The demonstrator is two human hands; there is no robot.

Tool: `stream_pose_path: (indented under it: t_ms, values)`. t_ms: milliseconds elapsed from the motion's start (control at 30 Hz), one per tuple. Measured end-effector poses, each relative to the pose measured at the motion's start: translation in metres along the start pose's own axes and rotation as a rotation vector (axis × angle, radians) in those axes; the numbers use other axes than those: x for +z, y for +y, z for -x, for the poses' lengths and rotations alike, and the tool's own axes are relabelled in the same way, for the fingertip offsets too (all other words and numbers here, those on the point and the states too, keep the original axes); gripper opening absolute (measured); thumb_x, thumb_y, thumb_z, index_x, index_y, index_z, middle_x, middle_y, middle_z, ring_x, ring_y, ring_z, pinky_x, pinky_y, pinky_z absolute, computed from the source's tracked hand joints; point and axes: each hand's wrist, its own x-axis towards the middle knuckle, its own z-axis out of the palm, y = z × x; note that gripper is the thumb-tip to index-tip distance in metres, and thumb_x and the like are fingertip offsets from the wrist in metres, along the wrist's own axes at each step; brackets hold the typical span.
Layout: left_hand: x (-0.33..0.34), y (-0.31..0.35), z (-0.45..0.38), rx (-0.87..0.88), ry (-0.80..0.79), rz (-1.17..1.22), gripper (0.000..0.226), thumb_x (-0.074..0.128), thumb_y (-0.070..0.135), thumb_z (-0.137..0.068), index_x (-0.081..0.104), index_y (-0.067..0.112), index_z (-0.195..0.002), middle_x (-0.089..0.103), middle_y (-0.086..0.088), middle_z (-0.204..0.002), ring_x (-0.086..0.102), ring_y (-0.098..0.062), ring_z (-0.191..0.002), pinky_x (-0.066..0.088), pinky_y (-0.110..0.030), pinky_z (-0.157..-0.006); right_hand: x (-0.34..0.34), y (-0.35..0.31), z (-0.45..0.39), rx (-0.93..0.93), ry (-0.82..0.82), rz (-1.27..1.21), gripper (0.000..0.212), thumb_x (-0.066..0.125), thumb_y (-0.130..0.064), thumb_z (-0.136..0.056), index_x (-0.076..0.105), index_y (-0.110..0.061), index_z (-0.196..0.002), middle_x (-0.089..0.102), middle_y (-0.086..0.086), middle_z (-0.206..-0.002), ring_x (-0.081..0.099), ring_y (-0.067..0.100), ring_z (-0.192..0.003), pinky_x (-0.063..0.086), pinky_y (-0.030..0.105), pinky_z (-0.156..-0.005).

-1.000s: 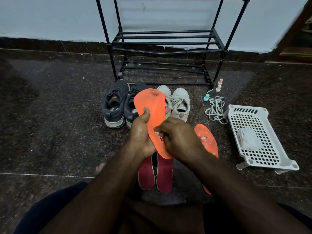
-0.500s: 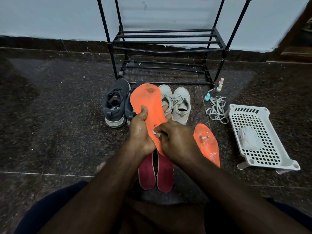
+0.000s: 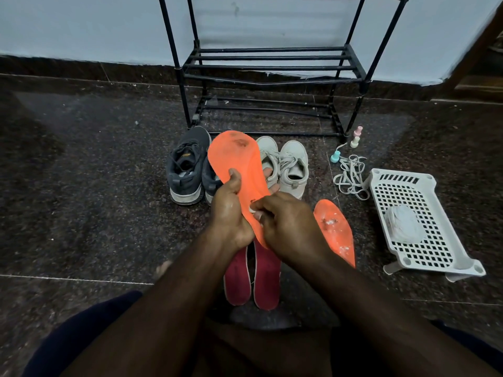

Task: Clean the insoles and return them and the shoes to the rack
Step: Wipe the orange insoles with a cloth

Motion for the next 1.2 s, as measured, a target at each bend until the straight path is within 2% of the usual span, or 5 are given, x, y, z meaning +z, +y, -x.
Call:
stream_pose_path:
  t_ms: [133,533,933,1100,1200]
  values:
    - [-0.003,0.006,0.001,0.042,-0.004,0.017,0.073,0.023,0.062,-0.102,0.062,0.005,-0.126,0.076,-0.013,-0.103,0.063,-0.032,-0.114,0.045,-0.05,-0.101,-0.003,0.0,0.005,-0.003,-0.033,-0.062,0.014,0.07,-0.006,-0.081,0.074,-0.014,-0.092,0.064,-0.002,-0.084,0.059,0.01,-0.08,0.038,0.017,-0.072]
    - [0.0,0.008,0.008,-0.058,-0.125,0.024,0.063,0.03,0.051,-0.103,0.063,0.0,-0.12,0.074,-0.021,-0.102,0.074,-0.032,-0.08,0.048,-0.046,-0.086,-0.011,0.019,-0.012,0.205,0.043,-0.236,0.008,0.068,-0.013,-0.086,0.068,-0.021,-0.088,0.061,-0.006,-0.094,0.062,0.013,-0.085,0.051,0.035,-0.079]
    - [-0.003,0.009,0.007,-0.107,-0.107,0.026,0.053,0.046,0.033,-0.094,0.06,-0.003,-0.13,0.066,-0.018,-0.114,0.066,-0.03,-0.099,0.045,-0.044,-0.103,-0.008,0.013,-0.01,0.1,0.107,-0.138,0.012,0.072,-0.017,-0.085,0.074,-0.014,-0.096,0.062,0.001,-0.097,0.059,0.011,-0.092,0.047,0.026,-0.084]
    - [-0.002,-0.002,0.01,-0.12,-0.126,0.05,0.049,0.041,0.04,-0.102,0.072,0.001,-0.103,0.073,-0.017,-0.1,0.072,-0.028,-0.088,0.058,-0.039,-0.084,-0.011,0.014,-0.013,0.039,0.207,-0.062,0.012,0.069,-0.013,-0.086,0.072,-0.009,-0.097,0.061,0.003,-0.095,0.06,0.016,-0.09,0.048,0.026,-0.082]
    - [-0.001,-0.003,0.009,-0.099,-0.108,0.069,0.06,0.041,0.049,-0.101,0.074,0.0,-0.108,0.07,-0.016,-0.114,0.066,-0.028,-0.103,0.045,-0.042,-0.105,-0.007,0.014,-0.012,-0.065,0.141,0.029,0.019,0.067,-0.008,-0.084,0.073,-0.008,-0.102,0.063,0.006,-0.092,0.062,0.023,-0.089,0.047,0.03,-0.082]
